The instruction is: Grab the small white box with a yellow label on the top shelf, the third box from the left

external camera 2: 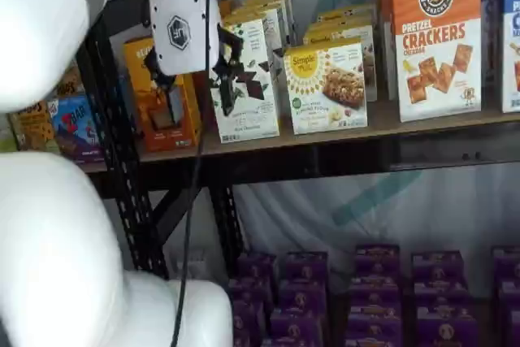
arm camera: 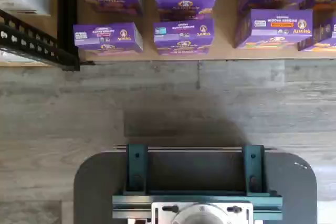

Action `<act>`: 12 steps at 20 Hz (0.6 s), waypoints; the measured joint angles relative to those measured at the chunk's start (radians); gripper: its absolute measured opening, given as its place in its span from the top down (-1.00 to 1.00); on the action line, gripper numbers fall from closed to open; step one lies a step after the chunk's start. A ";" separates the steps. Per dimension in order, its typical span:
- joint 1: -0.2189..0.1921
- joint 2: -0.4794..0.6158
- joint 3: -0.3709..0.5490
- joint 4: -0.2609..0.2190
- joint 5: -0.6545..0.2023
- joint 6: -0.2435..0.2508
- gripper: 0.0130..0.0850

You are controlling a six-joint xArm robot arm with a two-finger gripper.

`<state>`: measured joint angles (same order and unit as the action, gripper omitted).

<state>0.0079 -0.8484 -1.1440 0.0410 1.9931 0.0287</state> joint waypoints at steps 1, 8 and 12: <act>-0.011 -0.005 0.004 0.012 -0.007 -0.006 -1.00; -0.044 -0.032 0.027 0.051 -0.051 -0.027 -1.00; -0.011 -0.038 0.040 -0.018 -0.088 -0.019 -1.00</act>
<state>-0.0034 -0.8864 -1.1041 0.0227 1.9050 0.0095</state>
